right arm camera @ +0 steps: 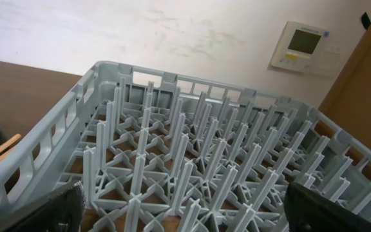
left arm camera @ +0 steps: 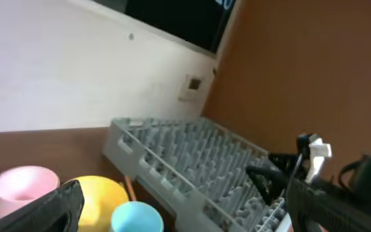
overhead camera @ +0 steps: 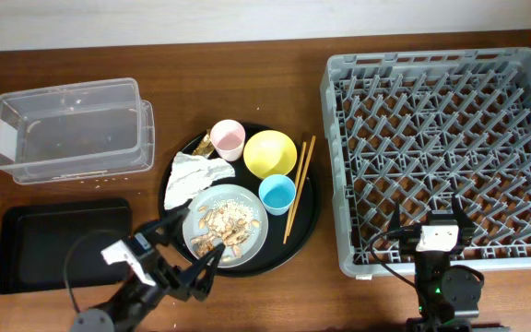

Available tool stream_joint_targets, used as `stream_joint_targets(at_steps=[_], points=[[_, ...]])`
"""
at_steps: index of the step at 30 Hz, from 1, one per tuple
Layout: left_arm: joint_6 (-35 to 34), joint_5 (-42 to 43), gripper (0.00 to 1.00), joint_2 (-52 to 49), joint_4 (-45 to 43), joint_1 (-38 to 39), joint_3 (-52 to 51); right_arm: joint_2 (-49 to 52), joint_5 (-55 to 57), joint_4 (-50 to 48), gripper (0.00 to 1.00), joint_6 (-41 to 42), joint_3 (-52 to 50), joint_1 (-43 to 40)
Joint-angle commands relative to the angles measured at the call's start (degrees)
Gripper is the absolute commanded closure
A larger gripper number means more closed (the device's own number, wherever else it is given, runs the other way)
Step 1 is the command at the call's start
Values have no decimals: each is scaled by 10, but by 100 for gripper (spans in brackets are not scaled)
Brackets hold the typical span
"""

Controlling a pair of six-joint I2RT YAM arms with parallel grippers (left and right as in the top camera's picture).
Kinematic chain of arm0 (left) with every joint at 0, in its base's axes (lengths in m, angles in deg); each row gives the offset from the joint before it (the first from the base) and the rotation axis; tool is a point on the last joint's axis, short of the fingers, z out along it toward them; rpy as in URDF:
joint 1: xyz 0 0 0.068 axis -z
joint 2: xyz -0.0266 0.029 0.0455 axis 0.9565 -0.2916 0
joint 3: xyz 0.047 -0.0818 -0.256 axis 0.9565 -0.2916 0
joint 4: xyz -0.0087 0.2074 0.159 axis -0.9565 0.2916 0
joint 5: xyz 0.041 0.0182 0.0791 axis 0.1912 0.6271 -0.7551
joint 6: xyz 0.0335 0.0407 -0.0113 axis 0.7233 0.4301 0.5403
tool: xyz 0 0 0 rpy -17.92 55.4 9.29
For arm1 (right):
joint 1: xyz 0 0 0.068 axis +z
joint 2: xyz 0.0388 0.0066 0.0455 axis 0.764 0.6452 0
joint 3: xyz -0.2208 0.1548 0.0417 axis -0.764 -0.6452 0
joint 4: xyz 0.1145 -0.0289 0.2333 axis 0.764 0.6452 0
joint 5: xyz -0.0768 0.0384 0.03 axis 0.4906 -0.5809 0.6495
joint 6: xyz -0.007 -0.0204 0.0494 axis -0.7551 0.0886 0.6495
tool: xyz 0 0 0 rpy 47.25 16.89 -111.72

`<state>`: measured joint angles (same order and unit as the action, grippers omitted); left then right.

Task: Sort waste into correct bins and load items into the dishwasher rack
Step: 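Grasp the crumpled white tissue with the left gripper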

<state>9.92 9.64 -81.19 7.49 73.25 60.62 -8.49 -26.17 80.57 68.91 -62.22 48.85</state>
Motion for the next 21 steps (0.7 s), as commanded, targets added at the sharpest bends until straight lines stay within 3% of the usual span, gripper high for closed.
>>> stream_joint_targets(at_steps=[1,5,6,8,9,13,14,19,21], points=[[148,-70,1,-121,204,-2,168,-4,9,2,1,0,-4,2],[275,-95,1,-379,490,-1,405,-4,9,2,1,0,-4,2],[279,-92,1,-439,538,-1,455,-4,9,2,1,0,-4,2],[279,-21,1,-539,555,-1,506,-4,9,2,1,0,-4,2],[276,-56,1,-570,556,-1,514,-4,9,2,1,0,-4,2],[184,-391,1,-654,683,52,624,-4,9,2,1,0,-4,2],[184,-415,1,-667,685,65,636,-4,9,2,1,0,-4,2],[185,-355,1,-717,673,71,635,-4,9,2,1,0,-4,2],[184,-353,17,-756,659,72,635,-4,9,2,2,0,-4,2]])
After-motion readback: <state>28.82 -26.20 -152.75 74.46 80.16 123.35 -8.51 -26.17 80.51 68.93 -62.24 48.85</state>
